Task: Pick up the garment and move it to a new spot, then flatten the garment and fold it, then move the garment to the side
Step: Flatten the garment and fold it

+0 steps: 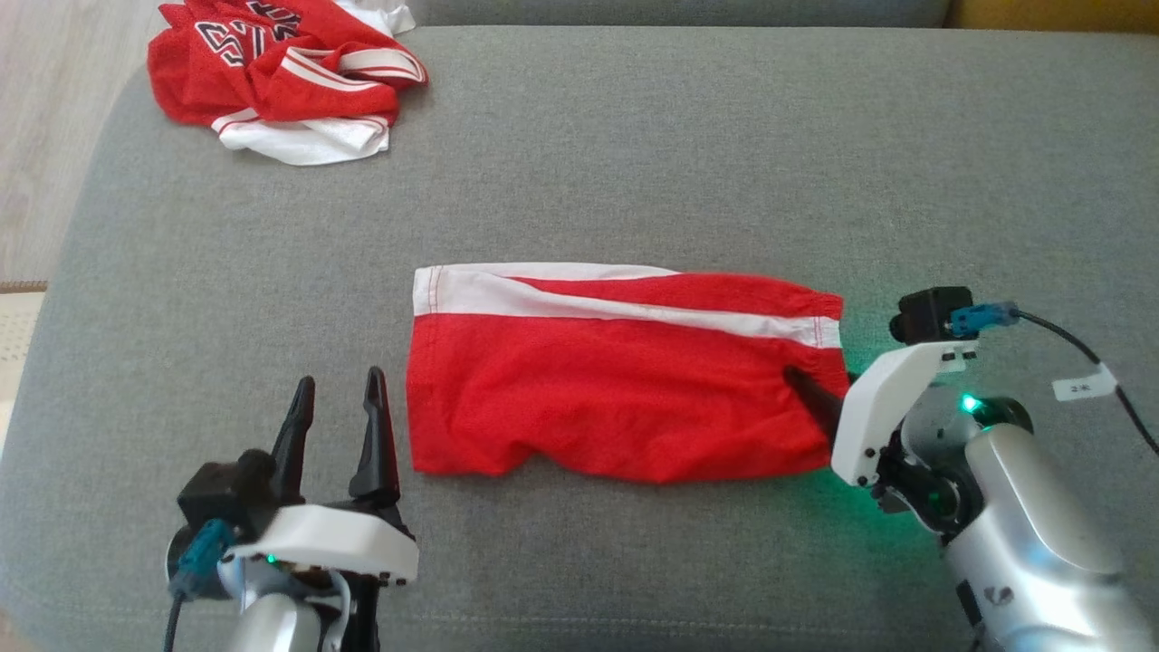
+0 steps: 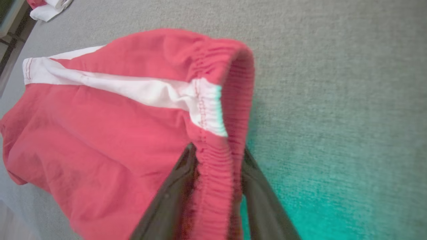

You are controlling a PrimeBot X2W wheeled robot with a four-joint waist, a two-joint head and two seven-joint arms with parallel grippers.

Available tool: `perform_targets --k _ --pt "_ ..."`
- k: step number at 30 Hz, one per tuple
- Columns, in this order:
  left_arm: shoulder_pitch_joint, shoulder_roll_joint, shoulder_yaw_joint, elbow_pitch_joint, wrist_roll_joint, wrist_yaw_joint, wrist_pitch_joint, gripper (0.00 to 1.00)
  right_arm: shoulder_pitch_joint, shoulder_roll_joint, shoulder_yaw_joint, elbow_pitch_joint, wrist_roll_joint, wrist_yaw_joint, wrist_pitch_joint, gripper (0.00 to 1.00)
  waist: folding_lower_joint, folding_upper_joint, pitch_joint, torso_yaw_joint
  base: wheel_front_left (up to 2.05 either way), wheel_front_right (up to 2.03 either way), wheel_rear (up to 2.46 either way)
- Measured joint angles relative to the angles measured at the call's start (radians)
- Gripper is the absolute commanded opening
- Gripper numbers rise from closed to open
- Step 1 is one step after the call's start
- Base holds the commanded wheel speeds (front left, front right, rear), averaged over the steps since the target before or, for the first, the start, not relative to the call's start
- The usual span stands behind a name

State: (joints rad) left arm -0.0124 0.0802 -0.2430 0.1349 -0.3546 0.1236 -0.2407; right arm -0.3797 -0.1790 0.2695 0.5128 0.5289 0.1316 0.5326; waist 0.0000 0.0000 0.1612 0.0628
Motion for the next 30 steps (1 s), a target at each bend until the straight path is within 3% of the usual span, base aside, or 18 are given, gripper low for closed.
perform_targets --k 2,3,12,23,30 --pt "-0.004 -0.001 0.0 0.0 0.0 0.0 0.0 1.0 -0.009 0.0 0.015 0.015 0.014 0.0 -0.002 0.3 0.0 0.0 0.001 -0.002 0.0 0.0 0.0" --pt "-0.007 -0.001 0.0 0.001 0.0 0.0 -0.005 1.0 -0.013 0.0 0.022 0.022 0.019 0.0 -0.005 0.0 0.0 0.0 0.002 -0.003 0.0 0.0 0.0" --pt "-0.016 -0.001 0.003 0.002 0.0 0.001 -0.007 1.0 -0.057 -0.044 0.078 0.057 0.085 0.0 -0.031 0.0 0.0 0.0 0.006 -0.048 0.0 0.0 0.0" --pt "-0.02 -0.001 -0.001 -0.002 0.0 0.001 -0.007 1.0 -0.083 -0.244 0.024 0.029 0.104 0.0 0.0 0.0 0.0 0.0 0.012 -0.126 0.0 0.0 0.0" --pt "-0.038 -0.001 -0.005 -0.001 0.0 0.001 -0.007 1.0 -0.08 -0.234 0.013 -0.045 0.165 0.0 0.035 0.0 0.0 0.0 0.015 -0.145 0.0 0.0 0.0"
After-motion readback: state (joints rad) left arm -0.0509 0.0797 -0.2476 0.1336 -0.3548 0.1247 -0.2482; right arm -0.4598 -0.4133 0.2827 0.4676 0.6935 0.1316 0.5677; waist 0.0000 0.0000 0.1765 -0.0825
